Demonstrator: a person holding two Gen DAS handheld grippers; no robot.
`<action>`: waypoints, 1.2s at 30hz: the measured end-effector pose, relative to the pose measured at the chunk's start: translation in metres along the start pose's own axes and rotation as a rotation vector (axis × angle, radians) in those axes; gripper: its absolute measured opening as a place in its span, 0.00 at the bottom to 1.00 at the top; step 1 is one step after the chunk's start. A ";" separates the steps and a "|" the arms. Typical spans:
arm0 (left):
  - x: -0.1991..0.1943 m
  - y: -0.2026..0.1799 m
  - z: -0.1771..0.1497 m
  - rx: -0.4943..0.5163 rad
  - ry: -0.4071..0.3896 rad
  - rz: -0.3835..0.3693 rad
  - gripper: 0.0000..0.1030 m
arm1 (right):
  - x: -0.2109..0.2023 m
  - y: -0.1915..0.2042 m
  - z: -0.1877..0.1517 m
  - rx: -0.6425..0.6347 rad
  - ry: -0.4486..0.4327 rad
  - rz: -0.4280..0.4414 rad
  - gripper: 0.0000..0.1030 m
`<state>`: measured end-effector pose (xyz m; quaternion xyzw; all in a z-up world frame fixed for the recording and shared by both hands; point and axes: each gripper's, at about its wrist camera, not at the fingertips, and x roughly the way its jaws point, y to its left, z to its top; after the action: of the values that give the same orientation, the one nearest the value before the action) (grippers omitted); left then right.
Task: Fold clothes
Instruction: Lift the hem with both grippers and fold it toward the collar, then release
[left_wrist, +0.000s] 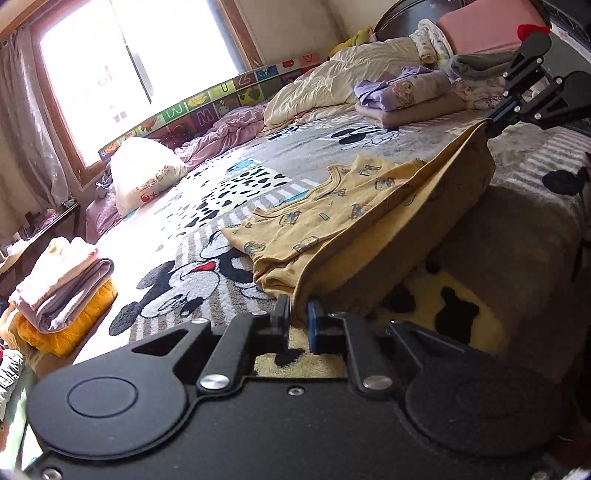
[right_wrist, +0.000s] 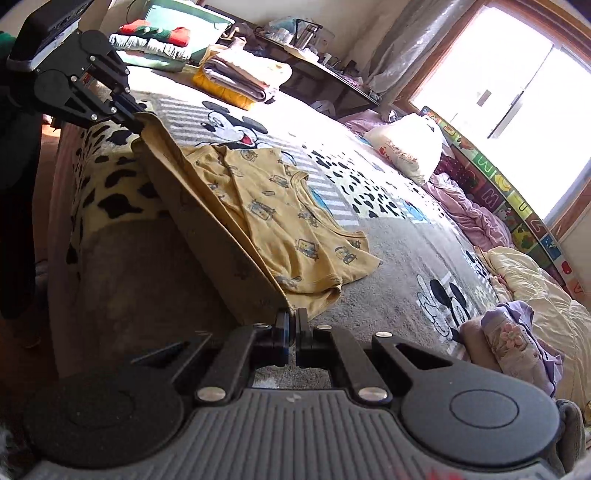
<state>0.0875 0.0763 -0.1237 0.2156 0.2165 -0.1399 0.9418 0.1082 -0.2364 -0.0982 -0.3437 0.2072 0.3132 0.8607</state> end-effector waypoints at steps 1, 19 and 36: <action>0.005 0.006 0.005 -0.019 -0.001 0.002 0.09 | 0.006 -0.009 0.003 0.025 -0.011 -0.010 0.04; 0.130 0.085 0.055 -0.243 0.014 0.018 0.07 | 0.144 -0.105 0.026 0.308 -0.051 -0.093 0.04; 0.175 0.095 0.059 -0.331 0.057 0.096 0.30 | 0.201 -0.128 0.010 0.471 -0.037 -0.114 0.16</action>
<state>0.2939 0.1018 -0.1244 0.0716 0.2529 -0.0512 0.9635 0.3413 -0.2216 -0.1471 -0.1391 0.2391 0.2134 0.9370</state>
